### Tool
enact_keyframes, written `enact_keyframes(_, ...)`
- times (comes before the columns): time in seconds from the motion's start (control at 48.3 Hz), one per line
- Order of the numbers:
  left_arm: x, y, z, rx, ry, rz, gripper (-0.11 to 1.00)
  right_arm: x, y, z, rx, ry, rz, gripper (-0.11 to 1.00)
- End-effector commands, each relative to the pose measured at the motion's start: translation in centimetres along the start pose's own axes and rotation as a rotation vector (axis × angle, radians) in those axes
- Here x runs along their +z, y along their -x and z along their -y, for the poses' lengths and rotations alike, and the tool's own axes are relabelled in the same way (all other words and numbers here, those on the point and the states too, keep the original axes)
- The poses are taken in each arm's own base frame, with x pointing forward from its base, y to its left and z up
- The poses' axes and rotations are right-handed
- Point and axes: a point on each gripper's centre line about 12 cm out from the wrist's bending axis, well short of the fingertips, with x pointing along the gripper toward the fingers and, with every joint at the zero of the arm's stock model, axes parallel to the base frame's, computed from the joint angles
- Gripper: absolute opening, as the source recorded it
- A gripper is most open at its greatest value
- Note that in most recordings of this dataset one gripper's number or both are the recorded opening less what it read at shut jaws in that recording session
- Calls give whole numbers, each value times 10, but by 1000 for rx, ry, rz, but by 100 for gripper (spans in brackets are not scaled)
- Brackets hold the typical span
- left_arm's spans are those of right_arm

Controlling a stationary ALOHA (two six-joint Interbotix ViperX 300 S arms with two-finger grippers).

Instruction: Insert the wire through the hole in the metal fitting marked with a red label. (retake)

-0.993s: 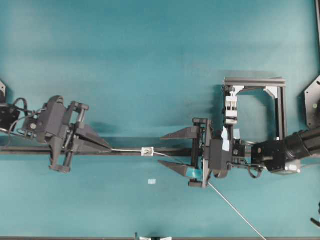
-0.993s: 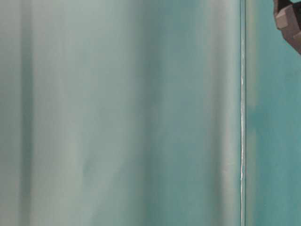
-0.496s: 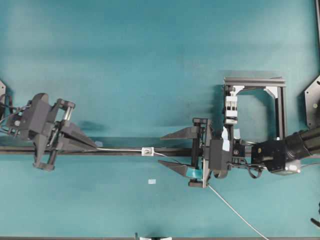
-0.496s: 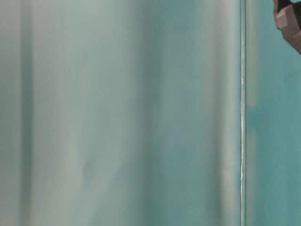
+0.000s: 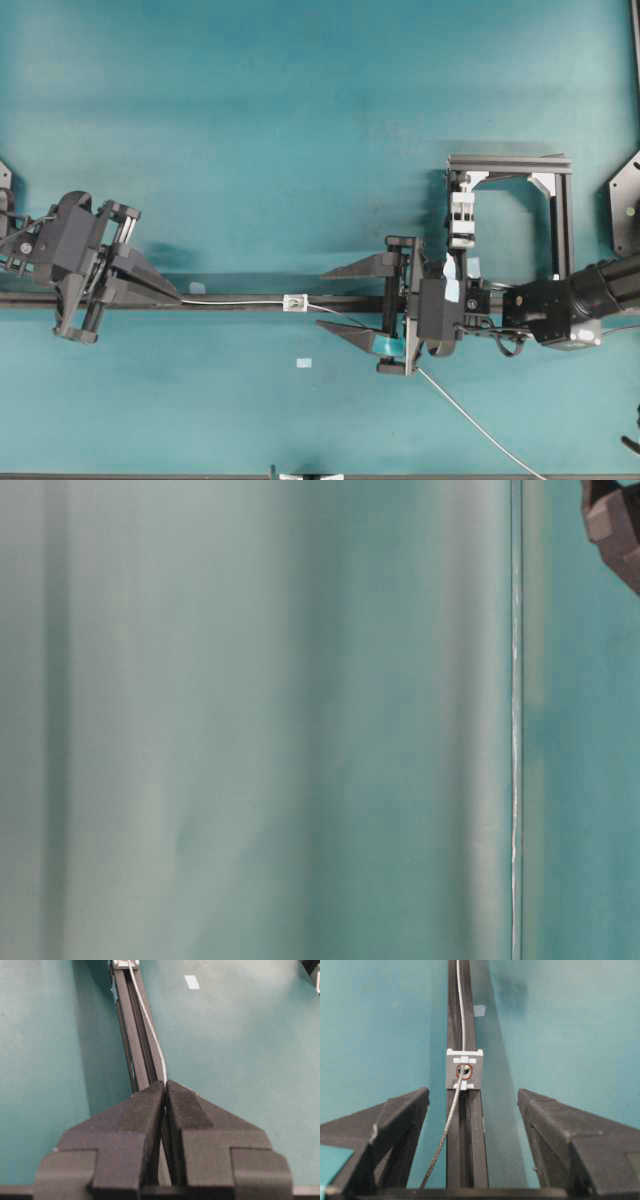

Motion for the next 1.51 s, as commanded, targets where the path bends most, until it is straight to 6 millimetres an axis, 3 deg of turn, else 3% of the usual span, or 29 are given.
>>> enact_keyframes(0.0,6,0,2,-7,4,24,-10,16,1,-4,12,-19,44,80)
enact_keyframes(0.538,5,-5,-2,21,95,-47,-6,17,0,-5,12,-18,45,79)
enact_keyframes(0.662,5,-4,-5,31,105,-46,9,17,0,-5,12,-18,45,79)
enact_keyframes(0.848,7,-2,-4,29,104,-36,59,17,0,-5,12,-19,46,79)
enact_keyframes(0.89,8,-1,-4,28,103,-35,65,17,0,-5,12,-18,45,80)
enact_keyframes(1.489,21,5,-25,101,83,-6,64,30,11,4,5,-32,61,79)
